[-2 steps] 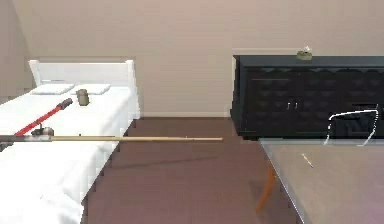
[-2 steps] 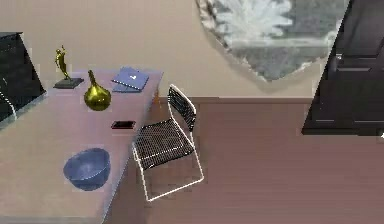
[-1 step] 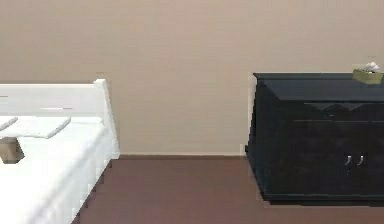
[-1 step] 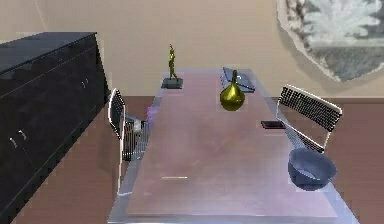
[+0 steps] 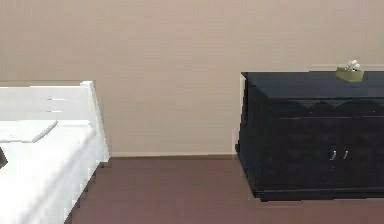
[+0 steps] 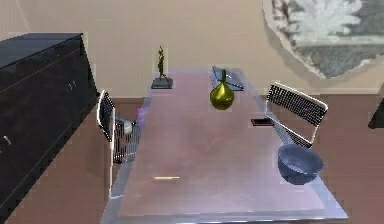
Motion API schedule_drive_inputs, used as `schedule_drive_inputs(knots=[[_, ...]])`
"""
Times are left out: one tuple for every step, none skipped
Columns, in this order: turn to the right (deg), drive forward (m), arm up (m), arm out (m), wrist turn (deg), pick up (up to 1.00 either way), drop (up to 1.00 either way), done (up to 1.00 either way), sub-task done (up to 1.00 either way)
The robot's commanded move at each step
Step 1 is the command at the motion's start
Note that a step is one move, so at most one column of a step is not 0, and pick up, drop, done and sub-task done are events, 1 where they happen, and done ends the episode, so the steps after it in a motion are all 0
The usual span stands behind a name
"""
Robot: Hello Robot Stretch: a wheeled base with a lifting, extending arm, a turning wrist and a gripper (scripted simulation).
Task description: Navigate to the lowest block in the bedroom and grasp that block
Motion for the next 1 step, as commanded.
schedule_drive_inputs(knots=[[0.0,0.50,0.00,0.00,0.0,0.00,0.00,0.00,0.00]])
